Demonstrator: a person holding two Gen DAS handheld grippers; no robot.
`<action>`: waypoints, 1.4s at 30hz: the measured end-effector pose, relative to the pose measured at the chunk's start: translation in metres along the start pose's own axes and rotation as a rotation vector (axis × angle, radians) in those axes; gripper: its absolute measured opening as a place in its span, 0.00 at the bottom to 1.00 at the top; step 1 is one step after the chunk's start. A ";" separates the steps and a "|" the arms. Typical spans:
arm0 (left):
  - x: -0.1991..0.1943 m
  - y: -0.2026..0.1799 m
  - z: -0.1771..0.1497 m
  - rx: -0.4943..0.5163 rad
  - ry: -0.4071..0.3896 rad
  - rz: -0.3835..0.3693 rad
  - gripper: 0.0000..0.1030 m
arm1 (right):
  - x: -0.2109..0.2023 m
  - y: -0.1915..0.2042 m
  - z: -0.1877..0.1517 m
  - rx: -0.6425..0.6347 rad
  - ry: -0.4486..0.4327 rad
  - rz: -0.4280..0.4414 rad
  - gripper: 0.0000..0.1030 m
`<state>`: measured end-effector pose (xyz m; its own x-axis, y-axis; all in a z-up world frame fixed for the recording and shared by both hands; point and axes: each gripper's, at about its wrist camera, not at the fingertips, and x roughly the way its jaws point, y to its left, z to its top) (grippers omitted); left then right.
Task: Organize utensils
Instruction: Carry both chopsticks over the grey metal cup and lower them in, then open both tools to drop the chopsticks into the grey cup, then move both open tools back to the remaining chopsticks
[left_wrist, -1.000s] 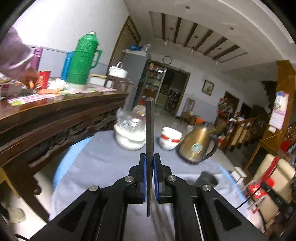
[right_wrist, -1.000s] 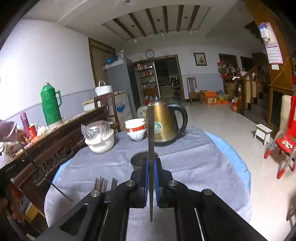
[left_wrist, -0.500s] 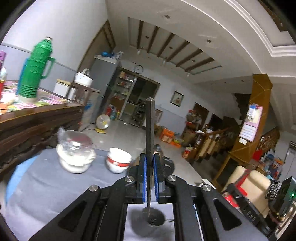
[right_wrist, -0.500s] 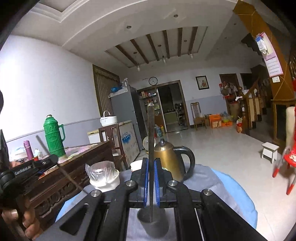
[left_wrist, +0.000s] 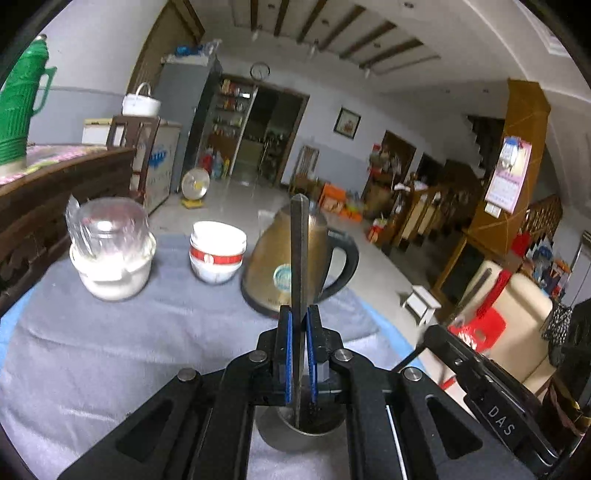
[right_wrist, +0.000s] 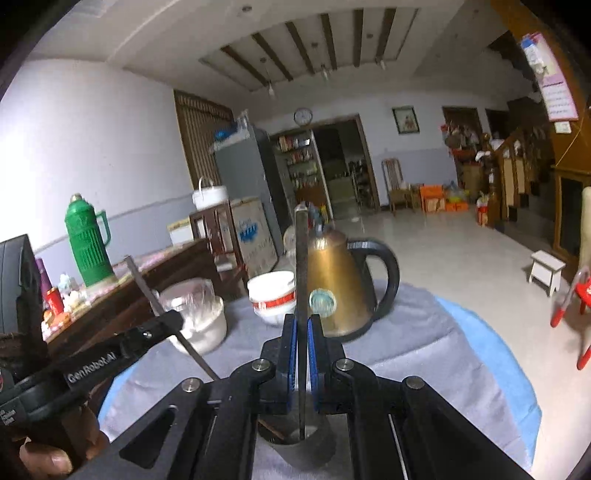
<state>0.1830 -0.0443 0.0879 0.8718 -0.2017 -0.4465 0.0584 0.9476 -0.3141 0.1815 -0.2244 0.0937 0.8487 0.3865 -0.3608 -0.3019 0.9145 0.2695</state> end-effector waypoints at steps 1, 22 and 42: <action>0.004 -0.002 -0.001 0.003 0.015 -0.001 0.07 | 0.005 0.000 -0.002 -0.003 0.021 0.001 0.06; -0.124 0.090 -0.021 -0.126 -0.098 0.192 0.86 | -0.065 0.016 -0.026 -0.041 0.042 -0.075 0.77; -0.065 0.145 -0.159 -0.056 0.444 0.386 0.86 | 0.000 -0.002 -0.182 0.015 0.506 -0.167 0.77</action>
<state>0.0573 0.0672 -0.0623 0.5370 0.0593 -0.8415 -0.2592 0.9609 -0.0976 0.1030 -0.2041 -0.0697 0.5684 0.2490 -0.7842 -0.1714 0.9680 0.1831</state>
